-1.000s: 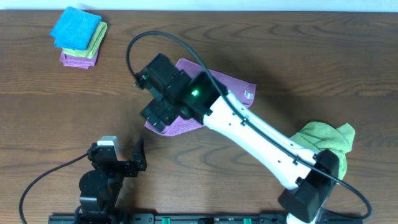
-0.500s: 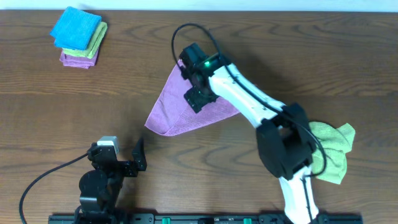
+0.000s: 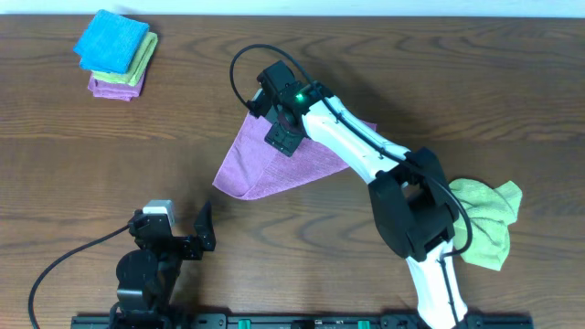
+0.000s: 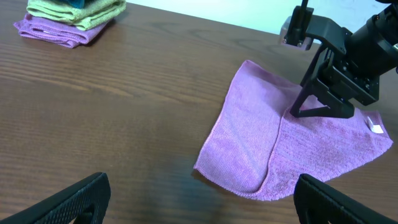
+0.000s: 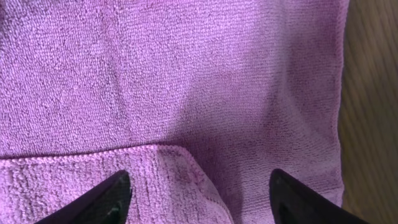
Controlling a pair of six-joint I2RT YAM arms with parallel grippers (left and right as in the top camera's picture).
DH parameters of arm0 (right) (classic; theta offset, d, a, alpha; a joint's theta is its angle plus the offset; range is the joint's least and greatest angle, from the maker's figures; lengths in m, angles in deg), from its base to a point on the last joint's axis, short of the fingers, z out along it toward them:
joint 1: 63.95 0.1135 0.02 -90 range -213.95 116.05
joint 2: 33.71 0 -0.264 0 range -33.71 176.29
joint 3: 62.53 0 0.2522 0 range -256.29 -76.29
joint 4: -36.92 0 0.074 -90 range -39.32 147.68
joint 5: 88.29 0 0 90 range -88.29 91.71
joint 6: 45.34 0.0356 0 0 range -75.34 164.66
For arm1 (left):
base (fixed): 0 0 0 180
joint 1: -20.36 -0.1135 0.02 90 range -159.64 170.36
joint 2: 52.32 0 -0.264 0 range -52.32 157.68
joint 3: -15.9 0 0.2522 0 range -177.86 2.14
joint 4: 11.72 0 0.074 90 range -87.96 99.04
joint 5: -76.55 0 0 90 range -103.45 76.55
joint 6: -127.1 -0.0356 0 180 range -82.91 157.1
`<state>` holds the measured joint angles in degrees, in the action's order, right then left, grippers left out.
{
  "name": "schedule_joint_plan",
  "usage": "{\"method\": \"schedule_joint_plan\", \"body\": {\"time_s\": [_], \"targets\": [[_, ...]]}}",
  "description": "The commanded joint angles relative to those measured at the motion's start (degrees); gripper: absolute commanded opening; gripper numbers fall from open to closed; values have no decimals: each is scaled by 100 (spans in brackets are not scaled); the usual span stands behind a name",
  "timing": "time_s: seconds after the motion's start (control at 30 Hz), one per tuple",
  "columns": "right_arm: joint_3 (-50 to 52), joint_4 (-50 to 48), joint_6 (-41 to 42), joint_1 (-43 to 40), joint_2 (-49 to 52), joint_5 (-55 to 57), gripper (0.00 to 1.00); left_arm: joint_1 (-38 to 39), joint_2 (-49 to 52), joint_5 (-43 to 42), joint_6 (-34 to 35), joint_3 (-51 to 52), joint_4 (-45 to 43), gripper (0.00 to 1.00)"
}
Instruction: Fold the cloth
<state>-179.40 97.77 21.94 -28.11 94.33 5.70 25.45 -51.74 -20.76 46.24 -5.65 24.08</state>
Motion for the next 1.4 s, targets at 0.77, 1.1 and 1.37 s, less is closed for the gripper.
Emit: {"method": "schedule_joint_plan", "body": {"time_s": [0.77, 1.1, 1.37], "targets": [[-254, 741, 638, -210, 302, 203, 1, -24, -33, 22, 4, 120, 20, 95], [-557, 2201, 1738, -109, -468, -922, 1, -24, -33, 20, 4, 120, 20, 95], [-553, 3545, 2514, 232, -505, -1757, 3, -24, -33, 20, 4, 120, 20, 95]]}}
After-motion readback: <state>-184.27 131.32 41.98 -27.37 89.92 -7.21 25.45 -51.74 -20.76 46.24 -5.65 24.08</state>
